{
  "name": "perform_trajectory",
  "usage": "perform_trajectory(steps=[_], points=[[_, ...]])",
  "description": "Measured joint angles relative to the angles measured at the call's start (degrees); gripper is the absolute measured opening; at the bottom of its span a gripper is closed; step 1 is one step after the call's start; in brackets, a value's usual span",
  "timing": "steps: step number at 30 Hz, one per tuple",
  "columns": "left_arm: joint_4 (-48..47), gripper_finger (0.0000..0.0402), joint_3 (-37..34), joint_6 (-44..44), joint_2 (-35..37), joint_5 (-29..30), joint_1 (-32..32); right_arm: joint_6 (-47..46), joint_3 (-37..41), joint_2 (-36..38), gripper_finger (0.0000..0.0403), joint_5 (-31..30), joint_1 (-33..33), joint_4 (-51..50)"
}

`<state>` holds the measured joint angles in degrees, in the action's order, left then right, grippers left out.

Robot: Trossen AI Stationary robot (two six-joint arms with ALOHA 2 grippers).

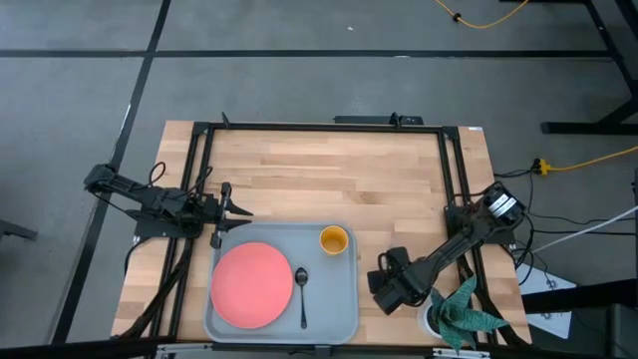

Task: Pick and place plate/cup/fork/spoon on tray
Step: Put the orange fork on the gray tray to the right of the black spoon

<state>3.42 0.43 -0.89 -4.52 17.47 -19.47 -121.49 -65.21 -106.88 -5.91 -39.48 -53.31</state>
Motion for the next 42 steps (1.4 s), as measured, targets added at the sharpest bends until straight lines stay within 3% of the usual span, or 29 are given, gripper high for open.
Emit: perform_trajectory(steps=[13, 21, 27, 32, 36, 39, 42], points=[[0.0, 0.0080, 0.0, 0.0, 0.0, 0.0, 0.0, -0.9, -0.3, -2.8, 0.0121, 2.0, 0.0, 1.1], [0.0, 0.0080, 0.0, 0.0, 0.0, 0.0, 0.0, -2.6, -0.2, -2.9, 0.0044, 1.2, 0.0, 1.4], [0.0, 0.0080, 0.0, 0.0, 0.0, 0.0, 0.0, -4.1, -1.3, -3.1, 0.0042, -1.0, -0.1, 1.1], [0.0, 0.0080, 0.0, 0.0, 0.0, 0.0, 0.0, -4.8, -10.6, -3.6, 0.0042, -1.8, 0.0, -9.9], [0.0, 0.0080, 0.0, 0.0, 0.0, 0.0, 0.0, -6.5, -21.1, -3.5, 0.0042, -7.2, 0.0, -19.8], [0.0, 0.0080, 0.0, 0.0, 0.0, 0.0, 0.0, -7.0, -26.7, -3.3, 0.0042, -10.5, 0.1, -21.2], [0.0, 0.0080, 0.0, 0.0, 0.0, 0.0, 0.0, -5.8, -29.8, -4.2, 0.0042, -9.7, 0.2, -18.5]])
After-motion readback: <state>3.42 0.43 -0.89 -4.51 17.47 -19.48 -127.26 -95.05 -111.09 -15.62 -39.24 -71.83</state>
